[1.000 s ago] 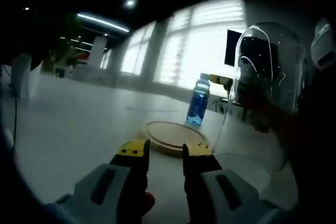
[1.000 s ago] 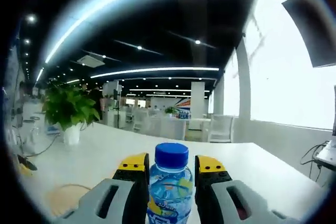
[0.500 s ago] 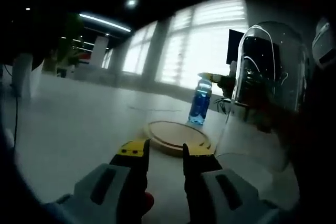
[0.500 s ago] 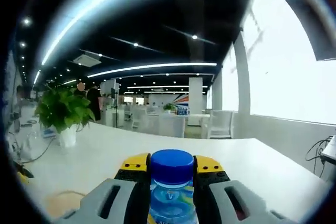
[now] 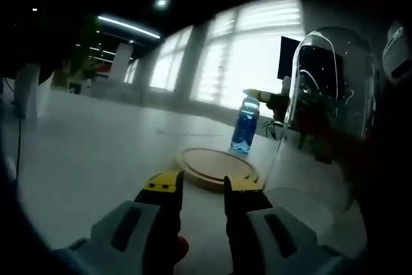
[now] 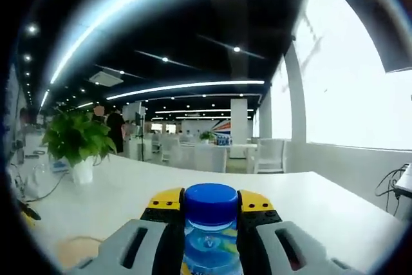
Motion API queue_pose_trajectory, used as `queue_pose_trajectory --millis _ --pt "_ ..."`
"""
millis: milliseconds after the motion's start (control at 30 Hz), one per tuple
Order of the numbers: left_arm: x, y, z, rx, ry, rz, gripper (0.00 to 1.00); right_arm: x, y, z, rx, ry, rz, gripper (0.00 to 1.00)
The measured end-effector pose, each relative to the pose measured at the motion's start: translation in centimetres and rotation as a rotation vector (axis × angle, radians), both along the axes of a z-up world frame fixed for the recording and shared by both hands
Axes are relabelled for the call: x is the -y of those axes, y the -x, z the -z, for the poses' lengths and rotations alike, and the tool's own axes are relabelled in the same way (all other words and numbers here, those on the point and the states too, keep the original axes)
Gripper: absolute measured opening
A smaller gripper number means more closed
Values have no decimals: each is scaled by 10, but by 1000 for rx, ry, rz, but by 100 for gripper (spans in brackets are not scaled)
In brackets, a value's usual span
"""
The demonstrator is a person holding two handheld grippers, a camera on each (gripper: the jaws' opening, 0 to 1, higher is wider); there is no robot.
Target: Open the cover put in the Mizone put the cover back on
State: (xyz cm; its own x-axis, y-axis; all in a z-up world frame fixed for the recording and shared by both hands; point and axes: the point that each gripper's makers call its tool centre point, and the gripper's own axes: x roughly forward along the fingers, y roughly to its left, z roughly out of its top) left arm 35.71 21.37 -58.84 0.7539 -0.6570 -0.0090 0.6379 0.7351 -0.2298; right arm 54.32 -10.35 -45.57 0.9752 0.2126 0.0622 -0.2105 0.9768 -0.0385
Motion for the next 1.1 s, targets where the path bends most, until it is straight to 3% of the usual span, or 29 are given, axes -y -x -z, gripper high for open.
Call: queue_pose_trajectory --millis 1100 --pt "0 1 3 -7 -21 -6 20 1 0 0 31 -8 4 24"
